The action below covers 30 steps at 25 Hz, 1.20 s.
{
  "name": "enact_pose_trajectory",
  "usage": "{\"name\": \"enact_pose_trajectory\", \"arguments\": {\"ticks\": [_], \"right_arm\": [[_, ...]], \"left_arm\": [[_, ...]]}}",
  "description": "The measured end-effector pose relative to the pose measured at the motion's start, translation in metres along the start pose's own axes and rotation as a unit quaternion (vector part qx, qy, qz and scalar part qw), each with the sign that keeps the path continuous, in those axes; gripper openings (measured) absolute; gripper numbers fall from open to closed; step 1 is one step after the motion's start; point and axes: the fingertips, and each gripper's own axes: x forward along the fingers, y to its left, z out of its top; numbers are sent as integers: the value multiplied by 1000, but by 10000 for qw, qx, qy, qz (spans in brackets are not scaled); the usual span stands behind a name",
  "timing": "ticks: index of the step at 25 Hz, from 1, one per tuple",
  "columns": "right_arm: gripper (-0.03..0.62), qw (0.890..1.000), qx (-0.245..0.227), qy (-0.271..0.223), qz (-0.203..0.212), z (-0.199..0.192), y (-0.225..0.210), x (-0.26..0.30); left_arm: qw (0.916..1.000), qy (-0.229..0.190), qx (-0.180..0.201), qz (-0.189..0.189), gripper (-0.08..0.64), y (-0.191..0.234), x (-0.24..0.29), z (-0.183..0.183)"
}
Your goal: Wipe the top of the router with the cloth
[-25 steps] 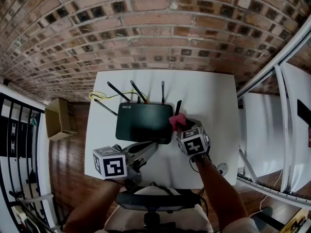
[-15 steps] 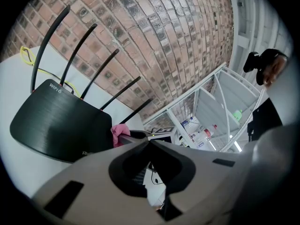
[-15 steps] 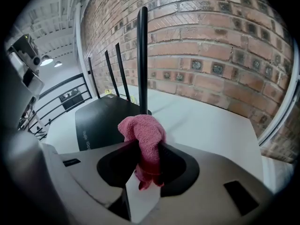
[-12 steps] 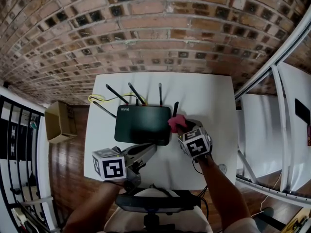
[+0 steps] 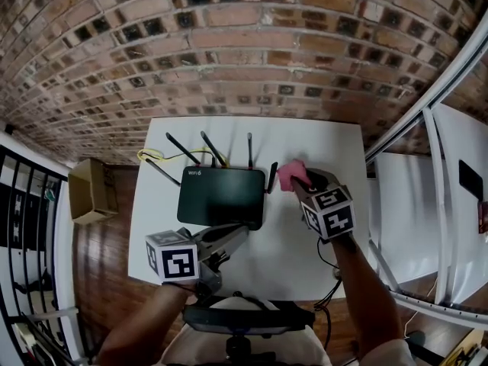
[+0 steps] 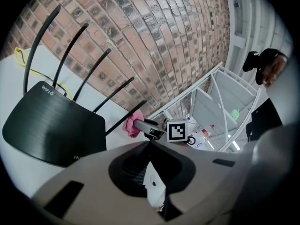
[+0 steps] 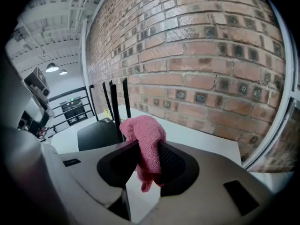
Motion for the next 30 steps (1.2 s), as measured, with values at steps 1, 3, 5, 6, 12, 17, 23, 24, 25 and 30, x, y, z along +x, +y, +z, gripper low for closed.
{"name": "enact_pose_trajectory", "arguments": {"ticks": [1,3,5,6,12,17,23,24,25,30], "right_arm": [[140,9999,-11,-111,73,8,-3,-1],[137,9988,-14,-330,353,26,-6,-1],[133,9959,78,-560,701,44,-5,-2],[132,9940,134,-678,846,52,-6,-3],[130,9715,525,-1365,1867,101,9,-14],[129,9505,997,-1745,2370,125,14,-20],[129,9291,1247,-1813,2972,130,23,-24],[129,9279,1275,-1789,3011,127,24,-23],[129,9266,1318,-1764,3047,124,25,-22],[129,9165,1645,-1707,3221,112,27,-19]], "left_arm": [[10000,-7,43,-3,23,-3,1,2],[9999,-22,140,7,23,-7,2,7],[9999,-55,152,-23,23,-11,3,10],[9998,-83,154,-28,23,-13,3,12],[9997,-161,182,64,23,-13,1,11],[9996,-221,170,63,23,-17,3,11],[9994,-223,230,108,23,-16,3,13],[9993,-230,258,124,23,-15,4,14],[9993,-230,263,131,23,-15,4,14],[9995,-205,206,155,23,-12,5,12]]}}
